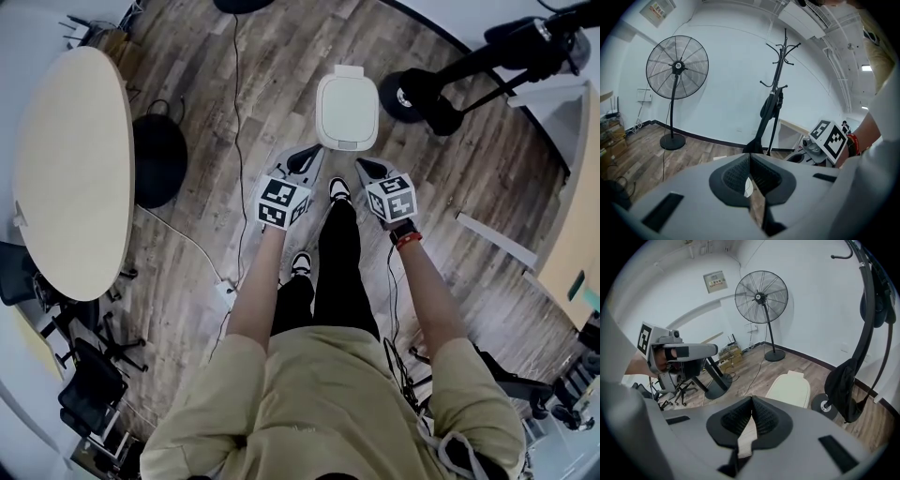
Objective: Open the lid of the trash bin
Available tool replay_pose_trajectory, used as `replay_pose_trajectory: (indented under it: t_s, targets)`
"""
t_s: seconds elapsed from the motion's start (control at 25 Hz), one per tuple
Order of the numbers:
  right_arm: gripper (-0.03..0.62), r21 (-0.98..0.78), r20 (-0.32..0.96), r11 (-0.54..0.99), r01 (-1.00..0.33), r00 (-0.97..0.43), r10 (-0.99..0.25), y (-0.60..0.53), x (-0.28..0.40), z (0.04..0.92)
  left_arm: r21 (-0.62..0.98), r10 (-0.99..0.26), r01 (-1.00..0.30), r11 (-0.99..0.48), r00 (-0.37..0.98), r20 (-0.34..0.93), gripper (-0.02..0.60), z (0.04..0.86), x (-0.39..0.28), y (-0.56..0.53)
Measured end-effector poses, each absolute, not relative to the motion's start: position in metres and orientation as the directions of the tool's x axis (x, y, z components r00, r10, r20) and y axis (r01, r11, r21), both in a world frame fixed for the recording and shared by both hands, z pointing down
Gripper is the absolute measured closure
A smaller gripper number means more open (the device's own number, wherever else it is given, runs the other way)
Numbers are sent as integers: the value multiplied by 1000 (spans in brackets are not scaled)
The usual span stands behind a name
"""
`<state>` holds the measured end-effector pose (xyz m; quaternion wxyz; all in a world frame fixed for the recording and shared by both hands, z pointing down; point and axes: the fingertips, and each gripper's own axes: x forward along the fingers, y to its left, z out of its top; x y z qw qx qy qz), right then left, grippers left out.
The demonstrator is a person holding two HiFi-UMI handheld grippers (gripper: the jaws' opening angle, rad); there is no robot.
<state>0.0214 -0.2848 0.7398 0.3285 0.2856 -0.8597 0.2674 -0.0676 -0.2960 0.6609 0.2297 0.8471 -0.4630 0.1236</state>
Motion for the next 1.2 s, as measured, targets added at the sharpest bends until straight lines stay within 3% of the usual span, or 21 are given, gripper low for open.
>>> replay_pose_trajectory:
  t_s: [1.2]
  targets:
    - [577,-305,812,581,-755,-524,-255,-337,27,939,270,-672,-796,-541,602,431,558,805,-62,-360]
